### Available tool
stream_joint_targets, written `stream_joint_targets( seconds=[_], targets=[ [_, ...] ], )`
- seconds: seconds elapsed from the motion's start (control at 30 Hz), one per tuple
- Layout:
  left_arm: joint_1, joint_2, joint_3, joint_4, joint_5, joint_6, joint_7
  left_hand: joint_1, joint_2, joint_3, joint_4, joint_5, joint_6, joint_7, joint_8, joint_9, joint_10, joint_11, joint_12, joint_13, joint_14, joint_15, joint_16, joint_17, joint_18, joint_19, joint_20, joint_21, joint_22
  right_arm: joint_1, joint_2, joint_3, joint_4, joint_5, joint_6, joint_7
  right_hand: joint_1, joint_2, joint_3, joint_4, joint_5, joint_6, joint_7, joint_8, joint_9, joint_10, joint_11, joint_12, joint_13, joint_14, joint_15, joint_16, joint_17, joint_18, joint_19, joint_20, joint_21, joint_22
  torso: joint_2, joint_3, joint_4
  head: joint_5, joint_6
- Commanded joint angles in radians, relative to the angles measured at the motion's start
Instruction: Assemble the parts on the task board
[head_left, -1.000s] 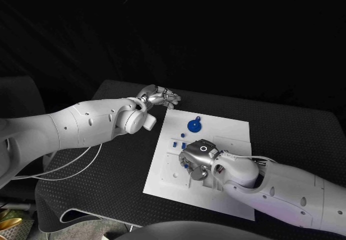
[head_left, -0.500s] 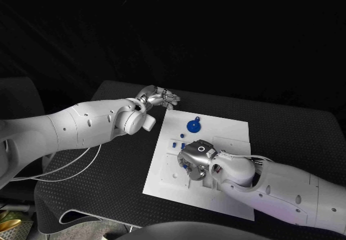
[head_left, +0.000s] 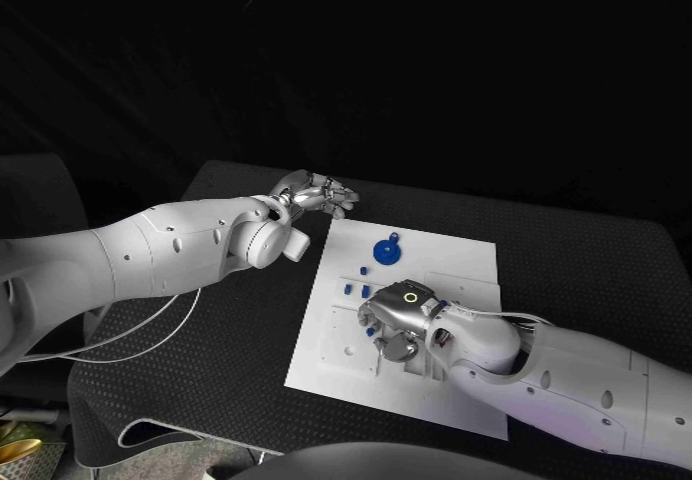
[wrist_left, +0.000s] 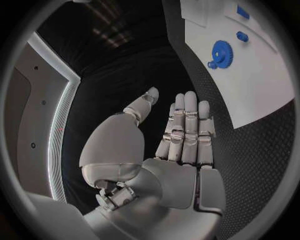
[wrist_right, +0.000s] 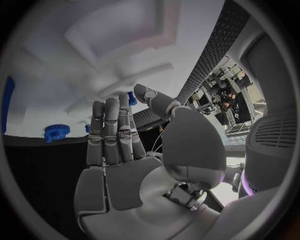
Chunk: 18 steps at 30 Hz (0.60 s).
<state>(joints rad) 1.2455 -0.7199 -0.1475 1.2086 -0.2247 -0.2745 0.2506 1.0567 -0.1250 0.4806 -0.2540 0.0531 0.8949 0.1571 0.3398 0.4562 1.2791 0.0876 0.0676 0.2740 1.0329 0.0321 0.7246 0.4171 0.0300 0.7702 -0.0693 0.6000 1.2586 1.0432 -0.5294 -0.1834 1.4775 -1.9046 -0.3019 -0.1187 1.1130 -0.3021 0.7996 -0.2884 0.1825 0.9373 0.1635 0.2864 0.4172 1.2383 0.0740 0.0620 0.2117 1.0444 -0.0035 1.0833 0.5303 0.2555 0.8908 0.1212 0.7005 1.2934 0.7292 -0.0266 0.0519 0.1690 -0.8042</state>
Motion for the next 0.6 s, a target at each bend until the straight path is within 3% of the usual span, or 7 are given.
stream_joint_targets(
  seconds=[0.03,0.17,0.37,0.53,0.57,0.6],
  targets=[
    [0.001,0.001,0.001,0.001,0.008,0.015,0.006,-0.003,0.009,0.0,0.005,0.005,-0.009,-0.001,-0.002,-0.001,-0.005,-0.001,0.002,0.0,0.006,0.0,-0.005,0.001,0.001,0.004,0.002,-0.004,0.002,-0.002,-0.013,-0.002,0.001,0.004,-0.037,-0.019,-0.004,0.001,-0.017,-0.002,0.013,-0.014,-0.001,-0.006,-0.002,-0.048,0.038,0.004,-0.034,-0.008,0.006,-0.002,0.003,0.006,-0.014,0.003,-0.005,0.003,0.0,0.0003,-0.0003,-0.001,0.003],
    [0.001,0.001,0.001,0.0,0.011,0.015,0.007,-0.002,0.009,0.0,0.005,0.005,-0.009,-0.001,-0.002,0.0,-0.005,-0.001,0.002,0.0,0.006,0.0,-0.006,0.002,0.001,0.005,0.002,-0.004,0.002,0.003,-0.035,-0.002,0.018,0.002,-0.077,-0.039,0.001,0.001,-0.022,-0.002,0.074,-0.021,0.001,-0.003,-0.002,-0.056,0.041,0.009,-0.038,-0.016,0.009,0.003,0.007,0.006,-0.021,0.007,-0.008,0.008,0.001,0.0007,0.0015,-0.003,0.009],
    [0.001,-0.003,0.001,-0.002,0.011,0.014,0.007,-0.001,0.009,0.001,0.004,0.005,-0.01,-0.001,-0.002,0.0,-0.006,-0.001,0.002,0.0,0.006,0.0,-0.007,0.003,0.001,0.005,0.002,-0.004,0.002,0.036,-0.091,0.003,0.073,0.014,-0.135,-0.038,0.001,0.0,-0.017,-0.001,0.074,-0.018,0.0,0.0,0.0,-0.054,0.04,0.012,-0.038,-0.017,0.008,0.004,0.008,0.006,-0.021,0.008,-0.008,0.008,0.001,0.0003,-0.0018,-0.008,0.017],
    [0.001,-0.004,0.001,-0.004,0.011,0.015,0.009,0.0,0.009,0.001,0.004,0.005,-0.009,-0.001,-0.002,0.0,-0.005,-0.001,0.002,0.0,0.006,0.0,-0.007,0.003,0.001,0.005,0.002,-0.005,0.002,0.073,-0.155,0.037,0.128,0.075,-0.127,-0.03,0.002,0.001,0.008,0.003,0.036,-0.005,-0.008,0.016,0.006,-0.036,0.032,0.023,-0.035,-0.011,0.002,0.012,0.011,0.006,-0.009,0.005,-0.005,0.011,0.0,0.0001,-0.0027,-0.018,0.028],
    [0.001,-0.003,0.001,-0.004,0.011,0.016,0.009,0.0,0.009,0.001,0.004,0.005,-0.009,-0.001,-0.002,0.0,-0.005,-0.001,0.002,0.0,0.007,0.0,-0.007,0.003,0.001,0.005,0.002,-0.005,0.002,0.079,-0.17,0.048,0.138,0.097,-0.101,-0.036,0.001,0.001,0.012,0.005,0.024,-0.002,-0.009,0.019,0.007,-0.033,0.031,0.025,-0.034,-0.01,0.001,0.013,0.011,0.006,-0.007,0.004,-0.005,0.012,0.0,0.0,-0.002,-0.021,0.029],
    [0.0,0.001,0.001,-0.009,0.012,0.019,0.011,0.0,0.009,0.001,0.004,0.005,-0.009,-0.001,-0.001,0.0,-0.005,-0.001,0.002,0.0,0.007,0.0,-0.007,0.003,0.001,0.005,0.002,-0.005,0.002,0.084,-0.187,0.066,0.141,0.112,-0.052,-0.054,-0.002,0.0,0.012,0.004,0.006,0.0,-0.01,0.021,0.009,-0.03,0.03,0.027,-0.034,-0.008,-0.001,0.014,0.011,0.006,-0.005,0.004,-0.004,0.013,0.0,-0.0004,-0.0025,-0.024,0.031]
  ],
)
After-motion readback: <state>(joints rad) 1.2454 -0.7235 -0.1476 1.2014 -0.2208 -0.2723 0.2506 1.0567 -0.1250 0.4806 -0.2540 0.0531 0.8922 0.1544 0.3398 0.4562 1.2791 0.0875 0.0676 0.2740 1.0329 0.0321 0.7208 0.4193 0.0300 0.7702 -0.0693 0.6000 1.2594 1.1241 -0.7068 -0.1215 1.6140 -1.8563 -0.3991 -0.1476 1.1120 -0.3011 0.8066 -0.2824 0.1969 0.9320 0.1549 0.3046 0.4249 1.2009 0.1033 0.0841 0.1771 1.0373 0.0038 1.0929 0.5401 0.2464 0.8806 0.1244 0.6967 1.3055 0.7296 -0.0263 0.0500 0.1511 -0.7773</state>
